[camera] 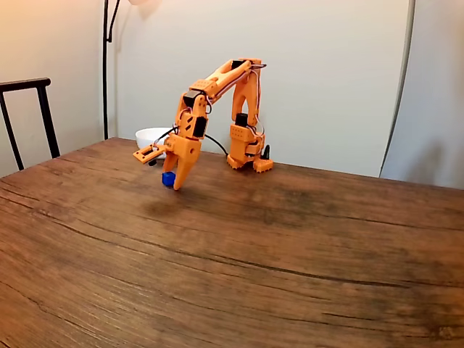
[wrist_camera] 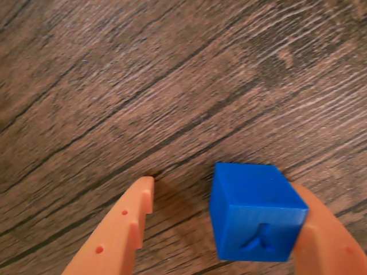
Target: Grasp the cube and drop it in the bowl
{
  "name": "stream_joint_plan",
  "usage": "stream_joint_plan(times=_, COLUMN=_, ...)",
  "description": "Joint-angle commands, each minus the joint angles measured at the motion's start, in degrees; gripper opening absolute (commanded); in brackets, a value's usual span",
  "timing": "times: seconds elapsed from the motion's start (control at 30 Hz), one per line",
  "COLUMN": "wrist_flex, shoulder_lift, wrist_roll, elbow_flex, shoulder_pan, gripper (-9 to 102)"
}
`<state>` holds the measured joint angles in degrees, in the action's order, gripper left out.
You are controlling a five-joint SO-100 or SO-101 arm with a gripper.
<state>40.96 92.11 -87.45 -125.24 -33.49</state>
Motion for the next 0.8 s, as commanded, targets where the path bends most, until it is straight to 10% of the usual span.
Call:
stream_joint_plan(times=0.0, wrist_flex=0.26, shoulder_lift=0.00, wrist_roll=0.09, elbow_flex=1.23, shoulder_pan=-0.26, gripper=27)
stream_joint_plan(times=0.77, wrist_flex=0.26, shoulder_lift=-4.31, wrist_roll=0.00, elbow_flex=2.29, shoulder_pan=0.35, gripper=14)
